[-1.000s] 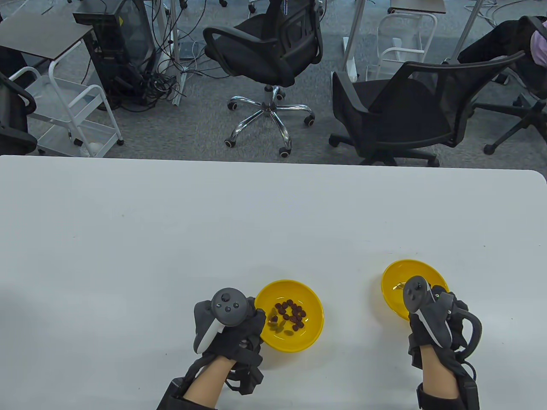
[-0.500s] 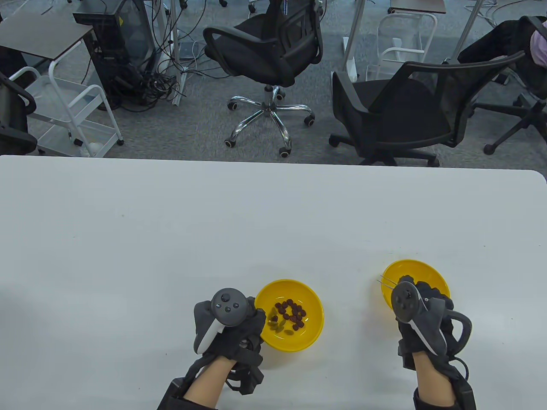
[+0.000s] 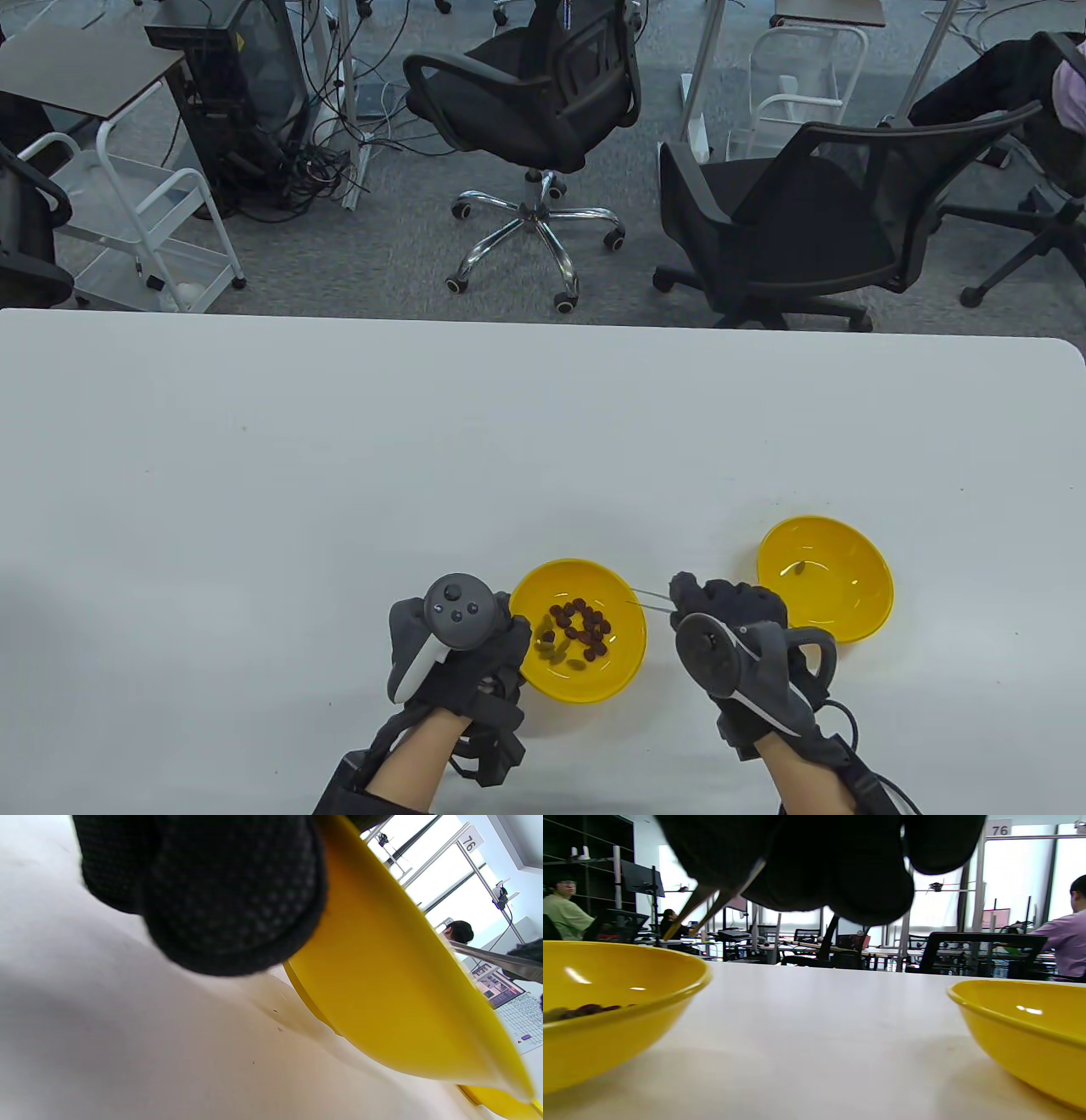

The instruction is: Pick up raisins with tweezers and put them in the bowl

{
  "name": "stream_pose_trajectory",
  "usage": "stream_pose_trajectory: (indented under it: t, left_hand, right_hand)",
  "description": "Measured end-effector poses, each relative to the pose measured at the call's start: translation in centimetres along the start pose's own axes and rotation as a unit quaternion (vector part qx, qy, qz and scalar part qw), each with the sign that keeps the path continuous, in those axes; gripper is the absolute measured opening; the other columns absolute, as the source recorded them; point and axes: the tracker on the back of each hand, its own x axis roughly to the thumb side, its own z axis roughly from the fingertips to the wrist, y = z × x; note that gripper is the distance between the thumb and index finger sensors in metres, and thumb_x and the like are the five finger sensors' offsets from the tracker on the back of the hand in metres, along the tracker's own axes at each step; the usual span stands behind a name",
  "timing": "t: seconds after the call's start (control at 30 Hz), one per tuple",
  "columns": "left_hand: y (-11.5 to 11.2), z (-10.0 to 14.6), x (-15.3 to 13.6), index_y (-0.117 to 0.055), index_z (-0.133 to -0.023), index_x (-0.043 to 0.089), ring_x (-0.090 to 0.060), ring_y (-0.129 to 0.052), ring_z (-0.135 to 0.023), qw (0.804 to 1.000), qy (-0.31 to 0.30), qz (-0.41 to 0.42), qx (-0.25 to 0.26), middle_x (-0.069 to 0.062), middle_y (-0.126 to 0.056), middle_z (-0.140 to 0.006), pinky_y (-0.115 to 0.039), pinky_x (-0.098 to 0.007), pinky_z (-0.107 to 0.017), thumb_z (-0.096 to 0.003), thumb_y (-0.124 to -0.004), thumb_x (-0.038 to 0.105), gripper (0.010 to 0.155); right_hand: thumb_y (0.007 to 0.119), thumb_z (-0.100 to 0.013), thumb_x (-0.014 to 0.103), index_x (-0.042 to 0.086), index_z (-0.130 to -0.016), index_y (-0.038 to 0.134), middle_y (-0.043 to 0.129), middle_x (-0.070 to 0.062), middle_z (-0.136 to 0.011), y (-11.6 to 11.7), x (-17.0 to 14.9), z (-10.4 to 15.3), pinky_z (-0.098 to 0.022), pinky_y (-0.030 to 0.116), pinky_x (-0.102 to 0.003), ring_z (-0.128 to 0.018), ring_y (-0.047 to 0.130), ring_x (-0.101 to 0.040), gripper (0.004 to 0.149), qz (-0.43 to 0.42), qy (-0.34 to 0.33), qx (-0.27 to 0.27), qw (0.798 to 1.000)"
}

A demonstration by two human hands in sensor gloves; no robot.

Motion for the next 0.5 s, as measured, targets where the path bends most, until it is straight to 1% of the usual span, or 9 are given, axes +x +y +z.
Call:
stream_pose_trajectory:
  t: [0.13,0.27,0.5]
  left_hand:
    - [-0.1,0.0,0.0,-0.061,-0.095,-0.008,-0.005,-0.106,-0.016,1.0,-0.001,-0.002,-0.001,-0.008,-0.104,-0.043,-0.088,-0.042,-0.042,-0.0551,-0.06,0.032,0.056]
    - [-0.1,0.0,0.1,-0.061,-0.095,-0.008,-0.005,-0.106,-0.016,1.0,-0.002,-0.002,-0.001,-0.008,-0.104,-0.043,-0.089,-0.042,-0.041,-0.0551,-0.06,0.032,0.056]
    - [-0.2,0.0,0.2,-0.06,-0.095,-0.008,-0.005,-0.106,-0.016,1.0,-0.002,-0.003,0.0,-0.008,-0.104,-0.043,-0.089,-0.042,-0.042,-0.0551,-0.06,0.031,0.056]
  right_hand:
    - [0.079,-0.042,0.037,0.018,-0.086,0.089,0.092,-0.006,-0.065,0.4,1.8,0.6,-0.059,0.07,-0.054,-0.048,0.096,-0.018,0.049,0.002,-0.043,0.006,0.999]
    - [0.079,-0.042,0.037,0.019,-0.085,0.09,0.092,-0.005,-0.065,0.9,2.8,0.9,-0.059,0.07,-0.054,-0.048,0.097,-0.018,0.048,0.01,-0.074,0.017,0.997]
    - [0.081,-0.041,0.038,0.019,-0.083,0.092,0.092,-0.004,-0.064,1.6,3.9,1.1,-0.059,0.071,-0.054,-0.047,0.097,-0.018,0.048,0.03,-0.105,0.056,0.992]
